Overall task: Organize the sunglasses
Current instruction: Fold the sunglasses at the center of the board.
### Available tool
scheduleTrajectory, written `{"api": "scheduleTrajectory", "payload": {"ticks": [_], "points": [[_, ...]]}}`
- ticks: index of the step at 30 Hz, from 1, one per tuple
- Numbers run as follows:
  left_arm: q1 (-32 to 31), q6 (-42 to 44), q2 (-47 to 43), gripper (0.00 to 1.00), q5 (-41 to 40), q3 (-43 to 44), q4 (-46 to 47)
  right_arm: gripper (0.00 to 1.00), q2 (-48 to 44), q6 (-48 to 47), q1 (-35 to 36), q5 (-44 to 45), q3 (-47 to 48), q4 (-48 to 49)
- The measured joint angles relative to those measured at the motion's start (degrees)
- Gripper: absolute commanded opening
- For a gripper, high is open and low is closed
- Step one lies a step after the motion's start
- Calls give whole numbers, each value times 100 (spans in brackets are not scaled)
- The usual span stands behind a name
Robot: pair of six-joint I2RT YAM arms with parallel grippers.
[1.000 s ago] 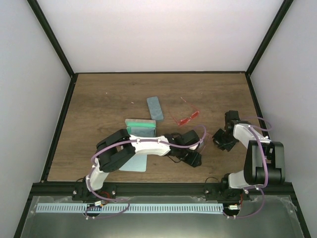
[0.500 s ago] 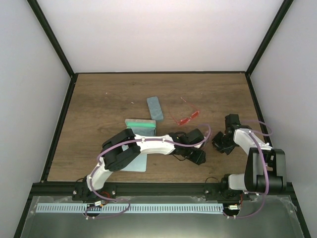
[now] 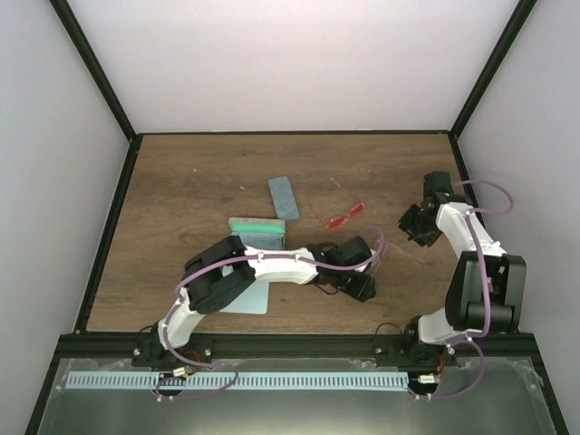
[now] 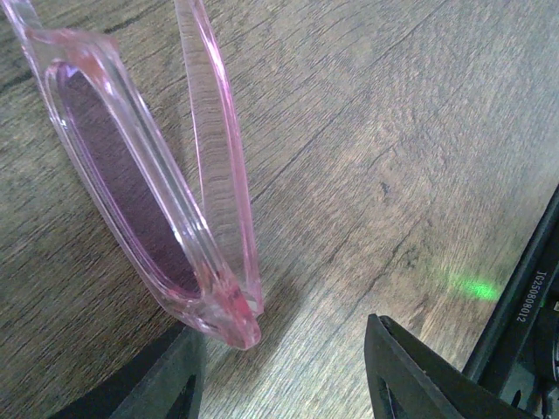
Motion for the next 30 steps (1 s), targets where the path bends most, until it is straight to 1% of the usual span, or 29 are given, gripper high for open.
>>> {"api": "scheduleTrajectory", "payload": {"ticks": [6, 10, 13, 20, 30], "points": [[4, 4, 0, 53, 0, 11, -20, 32, 671, -127, -328, 129, 240, 7], [26, 24, 0, 53, -2, 50, -107, 30, 953, -168, -380, 197, 201, 4], [55, 66, 7, 53, -4, 81, -170, 29, 929, -170, -380, 201, 46, 81], [103, 208, 68, 53, 15, 197, -262, 28, 717, -164, -380, 153, -660, 203], [151, 361, 236, 53, 68, 450, -313, 28, 365, -98, -380, -26, -1036, 332]]}}
